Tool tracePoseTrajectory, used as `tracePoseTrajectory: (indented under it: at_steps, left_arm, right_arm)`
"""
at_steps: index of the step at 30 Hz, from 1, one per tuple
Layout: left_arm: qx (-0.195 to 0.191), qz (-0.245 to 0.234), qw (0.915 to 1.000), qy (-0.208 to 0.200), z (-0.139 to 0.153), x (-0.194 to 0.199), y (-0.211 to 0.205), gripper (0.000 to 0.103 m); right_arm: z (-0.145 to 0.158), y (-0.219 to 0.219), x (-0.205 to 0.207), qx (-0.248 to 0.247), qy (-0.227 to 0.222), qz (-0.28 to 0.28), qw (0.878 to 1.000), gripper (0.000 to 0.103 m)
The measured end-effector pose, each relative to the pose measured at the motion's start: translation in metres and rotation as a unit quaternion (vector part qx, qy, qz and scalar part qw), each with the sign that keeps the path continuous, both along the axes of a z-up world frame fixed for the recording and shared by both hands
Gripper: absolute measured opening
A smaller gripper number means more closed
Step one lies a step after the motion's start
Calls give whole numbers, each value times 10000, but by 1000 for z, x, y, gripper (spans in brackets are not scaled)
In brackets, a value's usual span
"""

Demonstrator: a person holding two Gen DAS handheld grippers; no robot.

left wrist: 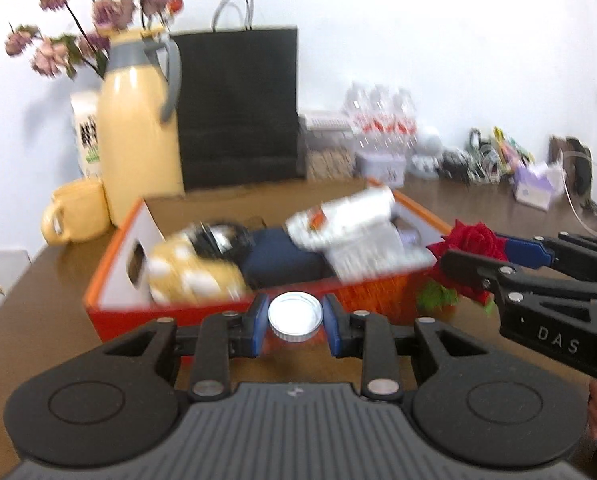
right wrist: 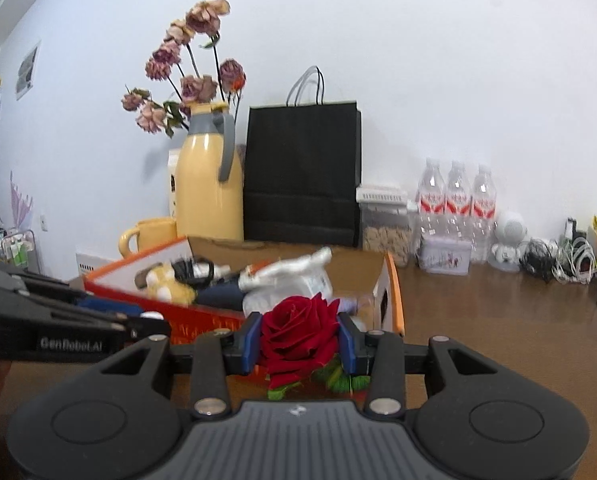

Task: Organize objects
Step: 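Carry the rose with the right into the box while the left carries the cap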

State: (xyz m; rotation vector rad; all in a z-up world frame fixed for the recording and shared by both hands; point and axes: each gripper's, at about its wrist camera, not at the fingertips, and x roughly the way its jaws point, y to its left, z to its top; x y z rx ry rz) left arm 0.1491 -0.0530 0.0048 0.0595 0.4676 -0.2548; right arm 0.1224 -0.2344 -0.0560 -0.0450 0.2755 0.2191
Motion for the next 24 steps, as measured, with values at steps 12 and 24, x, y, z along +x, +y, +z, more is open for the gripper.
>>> tracePoseTrajectory:
  at_steps: [12,24]
  left_arm:
    - [-246,520,9978,-322,28,68,18,30]
    - [-345,769,9964,-42,8,130,25,30]
  right_arm:
    - [43,29,74,-136,-223,80,9996,38]
    - [22,33,147,-64,254,-78,9996,38]
